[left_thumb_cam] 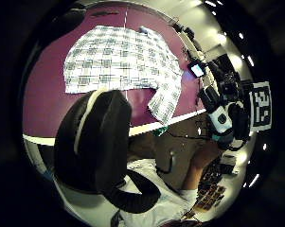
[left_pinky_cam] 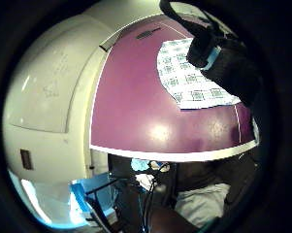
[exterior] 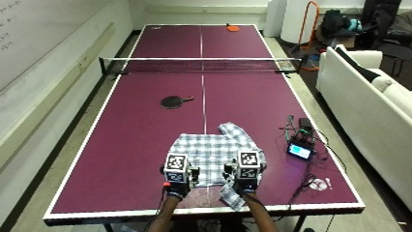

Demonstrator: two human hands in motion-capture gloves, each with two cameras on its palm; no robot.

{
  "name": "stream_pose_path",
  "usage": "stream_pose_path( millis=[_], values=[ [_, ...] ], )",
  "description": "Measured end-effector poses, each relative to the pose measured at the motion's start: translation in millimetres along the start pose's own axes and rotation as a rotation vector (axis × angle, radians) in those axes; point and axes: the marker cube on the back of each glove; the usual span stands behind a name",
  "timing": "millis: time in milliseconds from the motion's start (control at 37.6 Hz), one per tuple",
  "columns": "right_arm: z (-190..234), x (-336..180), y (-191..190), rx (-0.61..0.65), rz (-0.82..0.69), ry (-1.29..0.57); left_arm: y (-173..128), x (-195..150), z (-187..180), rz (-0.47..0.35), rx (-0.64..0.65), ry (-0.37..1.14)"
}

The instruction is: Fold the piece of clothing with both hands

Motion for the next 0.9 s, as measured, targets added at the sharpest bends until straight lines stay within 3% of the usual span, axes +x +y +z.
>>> stream_pose_path(
  millis=[372,691,904],
  values=[
    [2,1,-1,-0.023,0.006,0.019,4,-6,2,-0.01,-0.052,0.005],
    [-10,19,7,-0.033,0.002,0.01,-1,7,7,0.034,-0.001,0.031],
    [45,41,-11,-0.082,0.031,0.005,-21,6,47,-0.001,-0.014,-0.005]
  ],
)
